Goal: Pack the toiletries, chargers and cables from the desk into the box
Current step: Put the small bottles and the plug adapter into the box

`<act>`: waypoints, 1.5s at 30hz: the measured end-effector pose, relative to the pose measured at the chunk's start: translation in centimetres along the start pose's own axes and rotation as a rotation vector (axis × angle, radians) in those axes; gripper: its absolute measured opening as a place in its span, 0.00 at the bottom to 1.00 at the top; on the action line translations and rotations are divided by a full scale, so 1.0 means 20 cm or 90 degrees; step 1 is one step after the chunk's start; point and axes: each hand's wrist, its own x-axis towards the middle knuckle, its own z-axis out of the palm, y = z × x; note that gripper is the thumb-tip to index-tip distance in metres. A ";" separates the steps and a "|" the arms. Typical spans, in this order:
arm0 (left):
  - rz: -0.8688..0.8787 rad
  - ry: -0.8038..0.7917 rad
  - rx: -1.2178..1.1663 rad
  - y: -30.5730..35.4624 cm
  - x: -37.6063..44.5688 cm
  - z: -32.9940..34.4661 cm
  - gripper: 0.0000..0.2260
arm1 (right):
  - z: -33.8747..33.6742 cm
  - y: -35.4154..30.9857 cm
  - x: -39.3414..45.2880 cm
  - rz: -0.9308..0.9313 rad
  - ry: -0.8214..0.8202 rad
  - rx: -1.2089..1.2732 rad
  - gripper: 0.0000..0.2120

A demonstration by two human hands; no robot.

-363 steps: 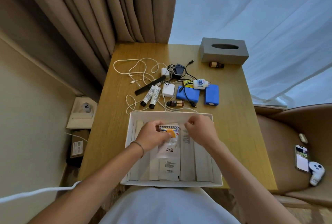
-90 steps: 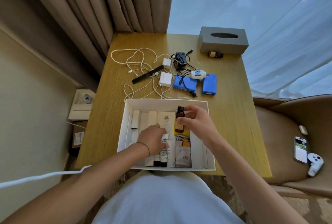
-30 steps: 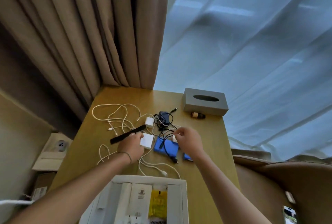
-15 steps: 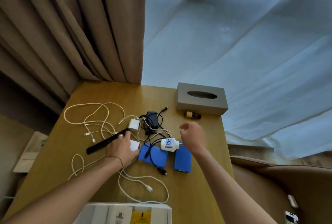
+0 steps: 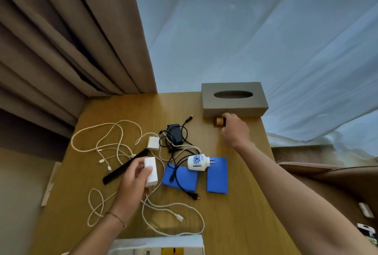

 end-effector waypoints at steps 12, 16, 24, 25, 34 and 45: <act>-0.107 -0.005 -0.191 -0.03 -0.07 -0.04 0.21 | 0.11 -0.02 -0.02 0.029 -0.004 -0.036 0.06; -0.091 -0.011 -0.198 0.05 -0.14 -0.08 0.14 | 0.06 -0.11 -0.14 0.030 -0.016 0.042 0.08; -0.089 -0.042 -0.180 0.11 -0.34 -0.24 0.06 | -0.17 -0.43 -0.61 -0.034 -0.050 0.164 0.16; -0.096 -0.052 -0.184 0.10 -0.38 -0.26 0.07 | -0.20 -0.47 -0.69 -0.042 -0.054 0.186 0.17; -0.087 -0.104 -0.128 -0.03 -0.67 -0.49 0.10 | -0.25 -0.78 -1.37 -0.032 -0.109 0.389 0.08; -0.057 -0.074 -0.123 -0.18 -0.85 -0.77 0.14 | 0.09 -1.02 -1.81 -0.071 -0.362 0.282 0.06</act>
